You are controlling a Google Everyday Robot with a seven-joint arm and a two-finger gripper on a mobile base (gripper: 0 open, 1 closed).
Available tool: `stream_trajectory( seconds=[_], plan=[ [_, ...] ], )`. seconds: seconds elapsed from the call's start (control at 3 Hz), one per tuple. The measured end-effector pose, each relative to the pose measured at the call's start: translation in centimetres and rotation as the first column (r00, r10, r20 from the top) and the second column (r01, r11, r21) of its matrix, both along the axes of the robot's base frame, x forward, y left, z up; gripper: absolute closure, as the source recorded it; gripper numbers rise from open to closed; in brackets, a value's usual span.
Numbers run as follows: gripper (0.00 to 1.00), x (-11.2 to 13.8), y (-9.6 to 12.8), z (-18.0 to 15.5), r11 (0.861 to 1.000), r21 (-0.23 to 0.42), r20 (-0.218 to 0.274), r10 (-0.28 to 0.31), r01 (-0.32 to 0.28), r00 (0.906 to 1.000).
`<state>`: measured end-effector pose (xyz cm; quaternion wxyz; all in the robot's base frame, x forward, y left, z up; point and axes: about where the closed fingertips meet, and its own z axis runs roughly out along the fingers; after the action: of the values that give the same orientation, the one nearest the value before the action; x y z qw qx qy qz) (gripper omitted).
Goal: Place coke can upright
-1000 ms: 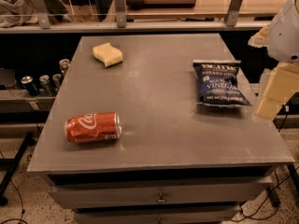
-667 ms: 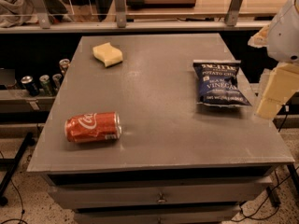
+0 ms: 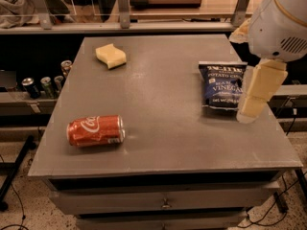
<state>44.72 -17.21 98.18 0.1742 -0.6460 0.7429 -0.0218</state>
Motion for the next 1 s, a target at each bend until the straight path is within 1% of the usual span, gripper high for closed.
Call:
stream_trajectory(
  seconds=[0.33, 0.67, 1.0],
  plan=[
    [0.0, 0.6, 4.7, -1.0, 0.992, 0.049, -0.023, 0.117, -0.115, 0.9929],
    [0.0, 1.1, 10.5, -3.6, 0.967, 0.142, -0.076, 0.223, -0.211, 0.9718],
    [0.0, 1.1, 10.6, -3.6, 0.967, 0.142, -0.076, 0.223, -0.211, 0.9718]
  ],
)
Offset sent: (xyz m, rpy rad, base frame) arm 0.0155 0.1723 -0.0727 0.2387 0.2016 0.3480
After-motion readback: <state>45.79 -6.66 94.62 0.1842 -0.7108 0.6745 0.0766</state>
